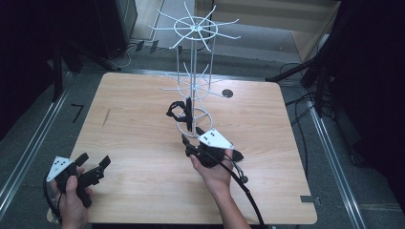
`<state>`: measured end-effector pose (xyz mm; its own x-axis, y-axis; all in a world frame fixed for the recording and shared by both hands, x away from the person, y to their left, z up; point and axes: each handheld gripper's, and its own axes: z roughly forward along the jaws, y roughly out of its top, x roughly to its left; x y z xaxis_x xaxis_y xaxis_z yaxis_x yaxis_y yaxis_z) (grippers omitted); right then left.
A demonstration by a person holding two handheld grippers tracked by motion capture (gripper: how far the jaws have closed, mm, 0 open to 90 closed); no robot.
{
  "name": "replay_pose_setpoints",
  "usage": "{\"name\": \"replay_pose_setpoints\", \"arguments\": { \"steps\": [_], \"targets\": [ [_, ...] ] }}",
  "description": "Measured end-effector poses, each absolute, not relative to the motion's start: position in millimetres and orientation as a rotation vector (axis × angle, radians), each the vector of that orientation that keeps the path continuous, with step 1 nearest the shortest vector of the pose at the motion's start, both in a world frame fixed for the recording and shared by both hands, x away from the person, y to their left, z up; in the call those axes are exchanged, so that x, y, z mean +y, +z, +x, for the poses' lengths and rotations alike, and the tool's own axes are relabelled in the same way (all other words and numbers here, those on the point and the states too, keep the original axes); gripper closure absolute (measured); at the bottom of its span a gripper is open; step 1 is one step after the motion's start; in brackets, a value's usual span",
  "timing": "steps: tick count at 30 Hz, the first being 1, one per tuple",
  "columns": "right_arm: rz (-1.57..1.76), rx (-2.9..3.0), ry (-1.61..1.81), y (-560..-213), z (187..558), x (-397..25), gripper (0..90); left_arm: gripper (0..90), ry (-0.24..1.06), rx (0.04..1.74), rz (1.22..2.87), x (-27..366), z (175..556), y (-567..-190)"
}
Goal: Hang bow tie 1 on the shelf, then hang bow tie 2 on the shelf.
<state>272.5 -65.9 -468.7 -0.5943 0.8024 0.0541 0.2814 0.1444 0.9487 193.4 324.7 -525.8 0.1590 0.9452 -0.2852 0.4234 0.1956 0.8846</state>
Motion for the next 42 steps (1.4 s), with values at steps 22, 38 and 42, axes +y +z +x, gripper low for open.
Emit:
{"name": "replay_pose_setpoints", "arguments": {
  "steps": [22,38,42],
  "targets": [
    [1.071,1.941,1.411,-486.1,251.5,-129.1,46.2,8.7,0.634,1.438,1.408,324.5,193.8,-525.6],
    [1.102,1.959,1.376,-501.1,234.9,-185.4,45.5,8.7,0.638,1.438,1.406,323.8,193.8,-525.6],
    [1.081,1.983,1.395,-502.9,230.6,-194.0,43.9,8.7,0.637,1.435,1.402,324.2,193.4,-525.7]
  ]
}}
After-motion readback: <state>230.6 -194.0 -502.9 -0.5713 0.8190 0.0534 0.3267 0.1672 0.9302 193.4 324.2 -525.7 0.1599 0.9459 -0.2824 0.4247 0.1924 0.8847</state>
